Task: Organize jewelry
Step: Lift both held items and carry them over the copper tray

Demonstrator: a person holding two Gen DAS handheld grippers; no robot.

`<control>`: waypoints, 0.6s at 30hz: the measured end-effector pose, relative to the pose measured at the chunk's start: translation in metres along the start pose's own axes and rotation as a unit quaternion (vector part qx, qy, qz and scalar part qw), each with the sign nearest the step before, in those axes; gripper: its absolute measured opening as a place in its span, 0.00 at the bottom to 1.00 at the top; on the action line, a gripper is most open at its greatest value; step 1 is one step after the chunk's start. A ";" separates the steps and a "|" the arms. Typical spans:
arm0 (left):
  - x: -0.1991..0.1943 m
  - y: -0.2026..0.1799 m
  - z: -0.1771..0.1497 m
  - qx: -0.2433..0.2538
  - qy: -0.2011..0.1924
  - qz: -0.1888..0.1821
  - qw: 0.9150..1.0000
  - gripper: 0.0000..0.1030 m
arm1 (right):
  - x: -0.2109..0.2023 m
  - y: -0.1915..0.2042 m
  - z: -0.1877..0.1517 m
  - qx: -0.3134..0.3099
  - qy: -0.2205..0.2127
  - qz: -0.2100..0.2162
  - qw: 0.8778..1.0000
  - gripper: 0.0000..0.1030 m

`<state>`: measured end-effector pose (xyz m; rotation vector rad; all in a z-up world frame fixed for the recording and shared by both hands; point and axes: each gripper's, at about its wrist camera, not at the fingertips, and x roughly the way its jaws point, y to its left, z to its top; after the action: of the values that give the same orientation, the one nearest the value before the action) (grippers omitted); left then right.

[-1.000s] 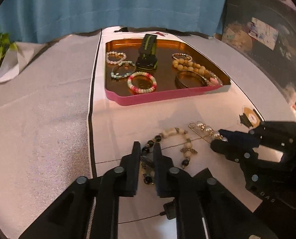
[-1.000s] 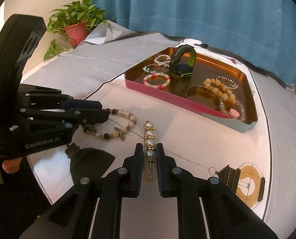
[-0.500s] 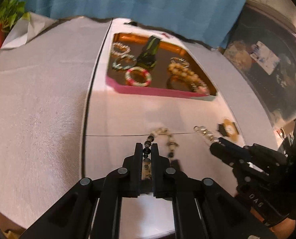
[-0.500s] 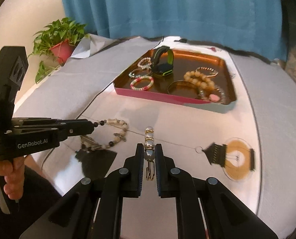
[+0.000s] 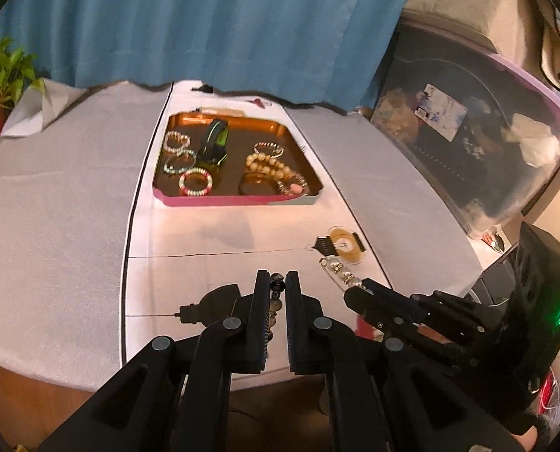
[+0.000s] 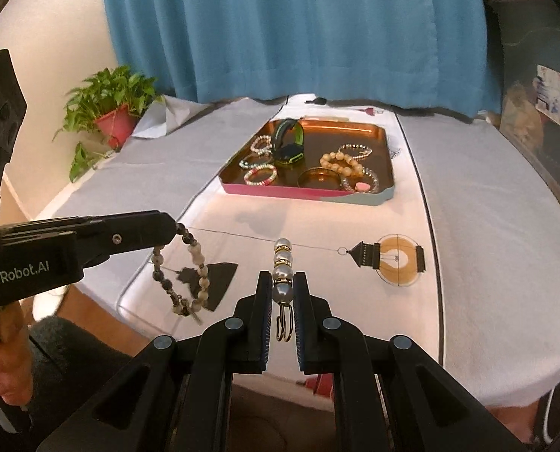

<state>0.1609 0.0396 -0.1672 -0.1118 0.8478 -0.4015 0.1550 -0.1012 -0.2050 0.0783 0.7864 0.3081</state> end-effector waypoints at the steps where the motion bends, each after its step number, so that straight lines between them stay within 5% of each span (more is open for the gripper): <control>1: -0.006 -0.004 0.001 0.006 -0.006 0.004 1.000 0.05 | -0.009 -0.001 0.000 0.009 -0.004 0.008 1.000 0.11; 18: -0.123 -0.072 0.023 0.071 -0.123 -0.003 0.990 0.05 | -0.135 0.031 0.037 -0.011 -0.111 0.000 0.994 0.11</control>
<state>0.0832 0.0201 -0.0467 -0.0310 0.5747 -0.4422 0.0833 -0.1104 -0.0809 0.0893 0.5614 0.3021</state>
